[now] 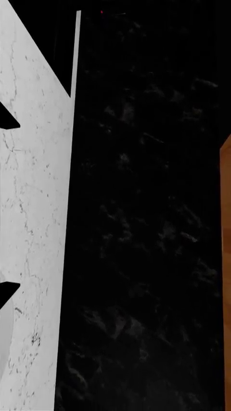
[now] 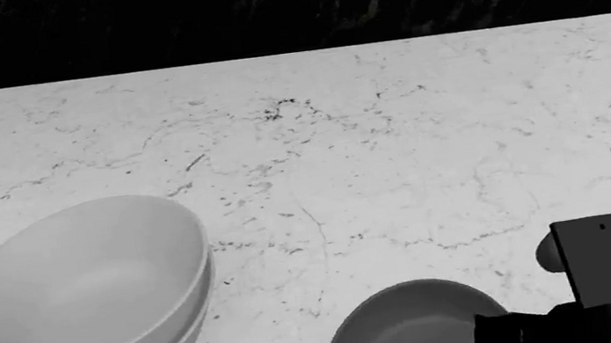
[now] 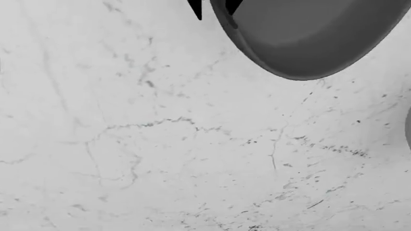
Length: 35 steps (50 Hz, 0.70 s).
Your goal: Stack the bowls from largest to smallest.
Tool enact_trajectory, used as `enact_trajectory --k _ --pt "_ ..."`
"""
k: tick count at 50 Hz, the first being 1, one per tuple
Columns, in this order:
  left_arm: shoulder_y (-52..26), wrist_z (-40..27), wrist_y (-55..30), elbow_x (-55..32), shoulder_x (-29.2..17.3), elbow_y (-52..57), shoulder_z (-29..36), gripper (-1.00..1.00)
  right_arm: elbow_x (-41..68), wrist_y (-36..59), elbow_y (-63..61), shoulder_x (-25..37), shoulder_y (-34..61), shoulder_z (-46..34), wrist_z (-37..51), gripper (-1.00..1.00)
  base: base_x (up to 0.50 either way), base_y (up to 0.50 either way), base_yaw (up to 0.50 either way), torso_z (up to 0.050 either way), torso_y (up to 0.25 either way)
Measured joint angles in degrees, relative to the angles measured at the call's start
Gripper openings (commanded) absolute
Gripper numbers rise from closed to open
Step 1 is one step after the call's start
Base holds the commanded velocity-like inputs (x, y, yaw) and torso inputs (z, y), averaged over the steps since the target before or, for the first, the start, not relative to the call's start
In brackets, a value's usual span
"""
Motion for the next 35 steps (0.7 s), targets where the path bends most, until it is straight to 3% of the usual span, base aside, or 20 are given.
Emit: enact_trajectory --k 19,35 --pt "0.71 0.17 0.69 0.48 -0.26 -0.05 -0.26 1.0 14.59 1.99 5.49 -6.68 21.37 -4.39 16.04 -1.0 0.0 0.0 0.0 0.0 0.0" --pt "1.67 0.29 0.98 1.24 -0.79 -0.08 -0.61 1.0 11.26 -0.06 23.75 -18.24 42.43 -12.19 13.82 -1.0 0.0 0.0 0.0 0.0 0.0"
